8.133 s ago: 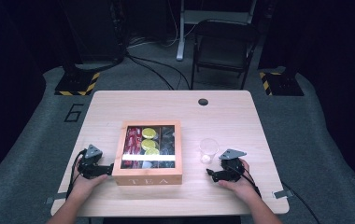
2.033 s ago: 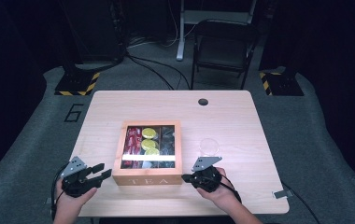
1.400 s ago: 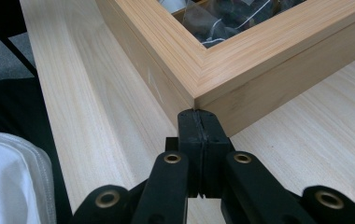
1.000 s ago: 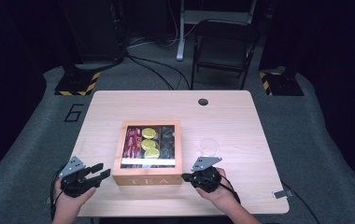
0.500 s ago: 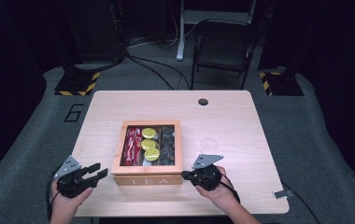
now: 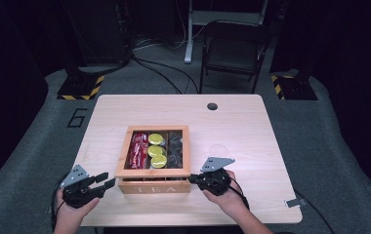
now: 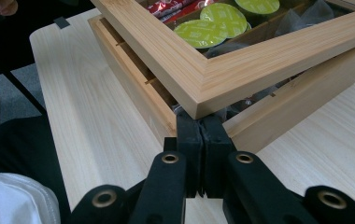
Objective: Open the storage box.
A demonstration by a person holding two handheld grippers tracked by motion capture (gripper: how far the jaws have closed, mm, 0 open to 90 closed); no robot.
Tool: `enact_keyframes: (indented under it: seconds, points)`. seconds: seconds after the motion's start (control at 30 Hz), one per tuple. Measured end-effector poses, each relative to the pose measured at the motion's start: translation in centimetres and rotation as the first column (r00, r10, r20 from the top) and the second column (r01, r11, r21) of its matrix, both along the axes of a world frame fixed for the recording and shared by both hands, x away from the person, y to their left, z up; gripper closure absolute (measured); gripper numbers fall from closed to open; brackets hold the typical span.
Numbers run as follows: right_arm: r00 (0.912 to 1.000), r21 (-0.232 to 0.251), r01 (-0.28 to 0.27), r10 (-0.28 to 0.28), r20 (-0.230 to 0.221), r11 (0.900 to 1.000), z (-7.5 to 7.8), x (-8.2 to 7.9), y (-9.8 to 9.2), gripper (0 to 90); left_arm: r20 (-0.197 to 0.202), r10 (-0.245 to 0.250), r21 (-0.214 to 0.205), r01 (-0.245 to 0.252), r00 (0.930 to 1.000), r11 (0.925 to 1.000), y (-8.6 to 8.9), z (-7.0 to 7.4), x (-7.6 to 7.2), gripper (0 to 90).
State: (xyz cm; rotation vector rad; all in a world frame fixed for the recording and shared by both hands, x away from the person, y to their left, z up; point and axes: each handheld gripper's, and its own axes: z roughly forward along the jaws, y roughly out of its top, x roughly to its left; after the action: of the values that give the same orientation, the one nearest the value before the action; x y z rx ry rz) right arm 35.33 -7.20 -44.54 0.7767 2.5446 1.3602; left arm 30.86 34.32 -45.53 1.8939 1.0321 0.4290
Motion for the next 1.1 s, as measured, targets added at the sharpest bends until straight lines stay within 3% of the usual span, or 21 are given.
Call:
enact_keyframes:
  seconds: [0.33,0.63,0.73,0.87,1.0,1.1]
  points:
    - [1.0000,-0.001,0.001,-0.001,0.003,1.0000,0.0,0.0,0.0,88.0,0.001,-0.046,0.033,0.046,0.9990,0.9984,-2.0,-0.1,0.4,58.0]
    - [1.0000,0.005,-0.006,0.006,0.005,1.0000,0.0,0.1,-0.1,86.8,0.032,-0.003,0.048,0.001,0.9995,0.9988,-2.8,0.4,0.2,65.9]
    - [1.0000,0.014,0.002,-0.002,0.001,0.9999,0.0,0.2,-0.1,80.2,0.036,0.003,0.064,-0.005,0.9994,0.9980,-2.9,0.6,0.2,65.9]
    - [0.9982,-0.002,0.036,-0.036,0.048,0.9993,0.1,0.0,-0.2,70.9,0.047,0.016,0.056,-0.019,0.9987,0.9982,-2.9,1.1,0.2,65.9]
    - [0.9957,-0.001,0.072,-0.072,0.058,0.9974,0.2,0.1,-0.4,63.5,0.067,0.023,0.035,-0.025,0.9975,0.9991,-2.7,1.6,0.3,65.7]
    - [0.9939,0.003,0.082,-0.082,0.075,0.9966,0.6,0.3,-0.4,60.0,0.069,0.027,0.045,-0.030,0.9972,0.9986,-2.7,1.9,0.4,64.0]
